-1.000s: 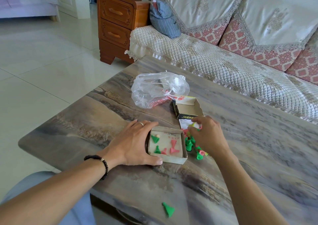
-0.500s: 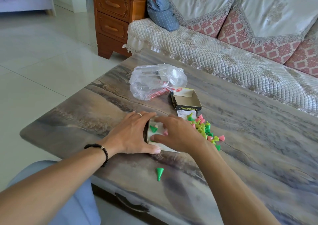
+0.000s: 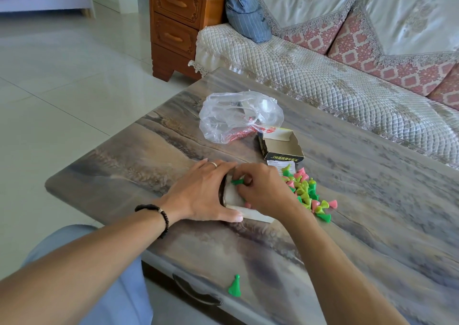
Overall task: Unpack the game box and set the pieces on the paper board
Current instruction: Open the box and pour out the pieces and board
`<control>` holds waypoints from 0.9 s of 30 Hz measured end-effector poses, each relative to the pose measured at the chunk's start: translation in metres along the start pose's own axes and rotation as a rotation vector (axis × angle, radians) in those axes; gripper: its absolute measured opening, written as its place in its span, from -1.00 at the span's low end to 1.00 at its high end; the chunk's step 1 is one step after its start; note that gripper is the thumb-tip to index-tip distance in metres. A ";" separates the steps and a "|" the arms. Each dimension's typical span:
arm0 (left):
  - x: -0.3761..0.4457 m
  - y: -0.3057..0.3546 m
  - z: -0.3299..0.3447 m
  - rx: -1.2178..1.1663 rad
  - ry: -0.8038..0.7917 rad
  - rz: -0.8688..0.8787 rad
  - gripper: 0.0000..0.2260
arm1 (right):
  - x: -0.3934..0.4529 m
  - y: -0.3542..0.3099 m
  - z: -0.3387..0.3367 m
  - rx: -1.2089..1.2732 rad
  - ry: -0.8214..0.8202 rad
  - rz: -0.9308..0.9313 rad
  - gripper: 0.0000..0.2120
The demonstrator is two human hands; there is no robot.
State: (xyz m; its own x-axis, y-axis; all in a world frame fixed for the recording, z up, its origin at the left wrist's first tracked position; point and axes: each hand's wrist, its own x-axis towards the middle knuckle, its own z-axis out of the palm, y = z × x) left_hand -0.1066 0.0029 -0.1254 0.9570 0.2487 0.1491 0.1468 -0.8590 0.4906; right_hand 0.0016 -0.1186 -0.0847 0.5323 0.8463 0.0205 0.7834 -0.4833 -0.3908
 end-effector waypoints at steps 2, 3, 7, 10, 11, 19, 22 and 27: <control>0.000 -0.001 0.001 0.005 -0.011 -0.001 -0.03 | 0.000 0.004 -0.007 0.100 0.041 0.039 -0.81; 0.000 -0.001 0.001 0.006 -0.020 -0.007 -0.03 | 0.000 0.007 -0.012 0.158 0.070 0.063 -0.82; -0.001 -0.001 0.000 0.002 -0.025 -0.015 -0.02 | 0.000 0.032 -0.030 0.227 0.220 0.190 -0.85; -0.001 0.001 -0.001 -0.001 -0.009 -0.020 -0.01 | -0.006 0.054 -0.036 0.053 0.231 0.280 -0.85; -0.001 0.001 -0.001 -0.001 -0.004 -0.022 0.00 | -0.008 0.059 -0.037 -0.010 0.198 0.300 -0.84; -0.002 0.005 -0.003 0.010 -0.007 -0.036 -0.01 | -0.015 0.041 -0.037 -0.146 0.239 0.148 -0.78; -0.003 0.005 -0.003 0.022 -0.008 -0.033 -0.02 | -0.013 0.017 -0.037 -0.080 0.011 0.058 -0.87; -0.003 0.004 -0.004 0.010 -0.022 -0.035 -0.02 | -0.007 0.001 -0.024 -0.163 -0.279 0.087 -0.88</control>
State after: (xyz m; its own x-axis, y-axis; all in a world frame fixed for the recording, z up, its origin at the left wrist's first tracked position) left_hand -0.1095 0.0002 -0.1206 0.9566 0.2686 0.1132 0.1823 -0.8544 0.4865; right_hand 0.0061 -0.1308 -0.0627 0.5091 0.8179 -0.2680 0.7917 -0.5671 -0.2270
